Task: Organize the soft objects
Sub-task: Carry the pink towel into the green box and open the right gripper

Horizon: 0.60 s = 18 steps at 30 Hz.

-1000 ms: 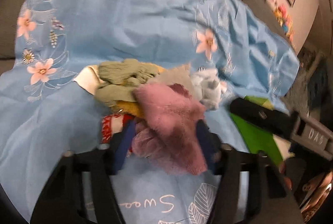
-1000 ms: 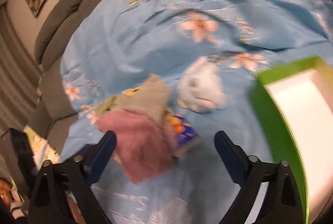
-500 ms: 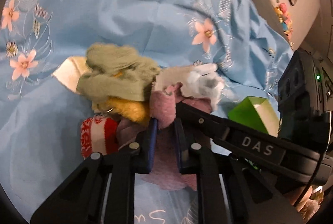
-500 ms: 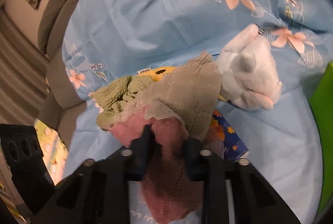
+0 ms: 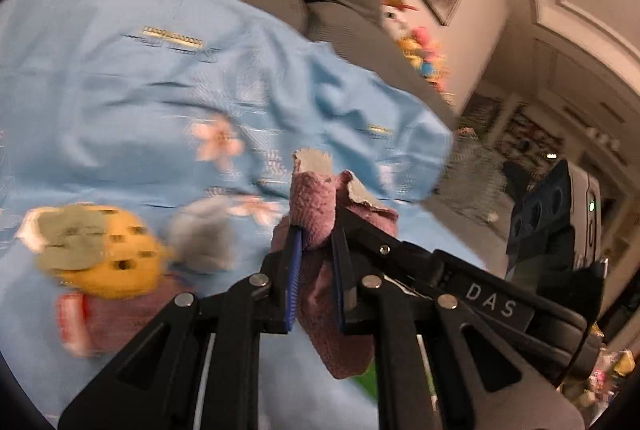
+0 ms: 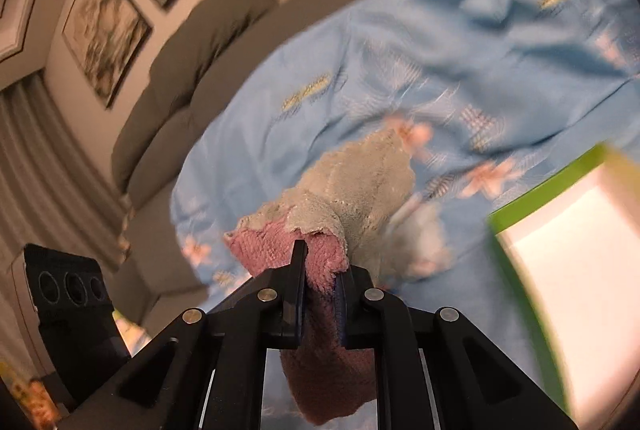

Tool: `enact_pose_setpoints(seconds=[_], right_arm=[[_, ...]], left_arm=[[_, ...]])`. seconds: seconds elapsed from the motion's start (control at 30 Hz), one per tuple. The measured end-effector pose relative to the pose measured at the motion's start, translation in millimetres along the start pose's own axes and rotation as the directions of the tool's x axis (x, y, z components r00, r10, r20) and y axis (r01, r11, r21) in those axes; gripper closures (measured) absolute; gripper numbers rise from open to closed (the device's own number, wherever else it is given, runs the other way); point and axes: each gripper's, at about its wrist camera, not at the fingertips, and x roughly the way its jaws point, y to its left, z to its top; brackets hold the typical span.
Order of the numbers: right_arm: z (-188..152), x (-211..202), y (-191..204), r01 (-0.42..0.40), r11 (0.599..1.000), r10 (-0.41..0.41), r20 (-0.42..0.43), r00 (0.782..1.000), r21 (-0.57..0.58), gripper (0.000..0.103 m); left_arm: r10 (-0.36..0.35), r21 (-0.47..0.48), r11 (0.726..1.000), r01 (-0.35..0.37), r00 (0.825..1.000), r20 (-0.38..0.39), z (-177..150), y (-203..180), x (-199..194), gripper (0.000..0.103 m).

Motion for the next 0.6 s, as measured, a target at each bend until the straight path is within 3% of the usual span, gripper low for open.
enact_pose_setpoints(seconds=[0.23, 0.47, 0.6], right_arm=[[14, -70, -38, 0.174, 0.981, -0.184, 0.129, 0.974, 0.084, 0.09], [17, -93, -102, 0.328, 0.916, -0.354, 0.08, 0.932, 0.231, 0.09], [15, -90, -145, 0.406, 0.861, -0.425, -0.003, 0.905, 0.307, 0.09]], left_arm=[[-0.108, 0.054, 0.992, 0.115, 0.987, -0.115, -11, -57, 59, 0.093], [-0.126, 0.038, 0.989, 0.141, 0.955, -0.267, -37, -80, 120, 0.094], [-0.109, 0.035, 0.991, 0.127, 0.938, -0.329, -56, -84, 143, 0.094]])
